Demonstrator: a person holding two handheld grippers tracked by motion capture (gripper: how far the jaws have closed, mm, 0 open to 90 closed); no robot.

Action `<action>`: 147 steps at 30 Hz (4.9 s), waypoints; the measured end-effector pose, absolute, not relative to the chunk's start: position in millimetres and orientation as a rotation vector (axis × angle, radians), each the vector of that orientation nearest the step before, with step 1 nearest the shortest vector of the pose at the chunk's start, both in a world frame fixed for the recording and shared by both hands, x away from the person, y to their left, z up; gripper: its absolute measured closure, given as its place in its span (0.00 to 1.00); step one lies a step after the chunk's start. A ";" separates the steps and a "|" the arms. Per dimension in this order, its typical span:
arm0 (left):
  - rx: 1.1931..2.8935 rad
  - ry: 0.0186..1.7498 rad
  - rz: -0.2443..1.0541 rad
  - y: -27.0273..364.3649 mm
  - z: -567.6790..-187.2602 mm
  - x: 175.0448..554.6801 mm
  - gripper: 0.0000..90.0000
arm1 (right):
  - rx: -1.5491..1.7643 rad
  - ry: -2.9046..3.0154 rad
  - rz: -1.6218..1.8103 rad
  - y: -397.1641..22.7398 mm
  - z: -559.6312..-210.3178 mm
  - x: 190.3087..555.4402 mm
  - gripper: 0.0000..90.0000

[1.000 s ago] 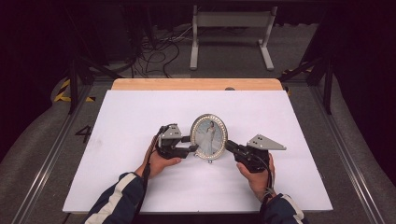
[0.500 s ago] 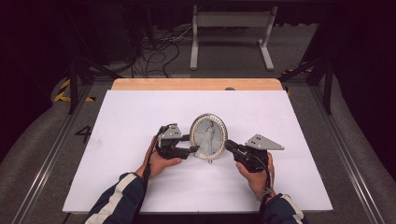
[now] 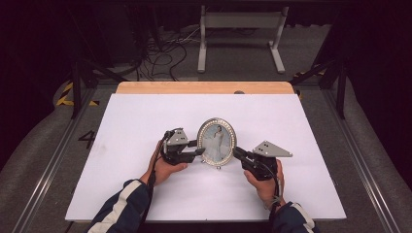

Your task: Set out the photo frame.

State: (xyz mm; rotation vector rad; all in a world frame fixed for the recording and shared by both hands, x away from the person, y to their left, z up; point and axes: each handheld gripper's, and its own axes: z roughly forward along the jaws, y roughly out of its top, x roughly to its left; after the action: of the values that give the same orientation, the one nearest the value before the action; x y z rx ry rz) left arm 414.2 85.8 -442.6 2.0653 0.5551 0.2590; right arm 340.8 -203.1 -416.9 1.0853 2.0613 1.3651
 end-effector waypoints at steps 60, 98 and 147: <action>2.048 0.596 0.227 81.7 -448.8 408.9 0.74 | 1.145 1.990 1.386 -206.2 -422.3 366.4 0.92; 2.116 0.537 0.289 79.4 -446.5 404.3 0.65 | 0.991 2.126 1.169 -205.9 -421.3 362.9 0.91; 2.269 0.469 0.457 130.2 -450.5 349.9 0.05 | 0.854 2.257 1.002 -237.6 -439.2 324.8 0.20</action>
State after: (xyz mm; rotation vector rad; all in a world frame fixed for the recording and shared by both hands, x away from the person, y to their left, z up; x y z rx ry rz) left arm 349.9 130.2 -450.5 2.2692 0.4686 0.4570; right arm 324.8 -237.6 -439.2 0.8545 2.2571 1.0018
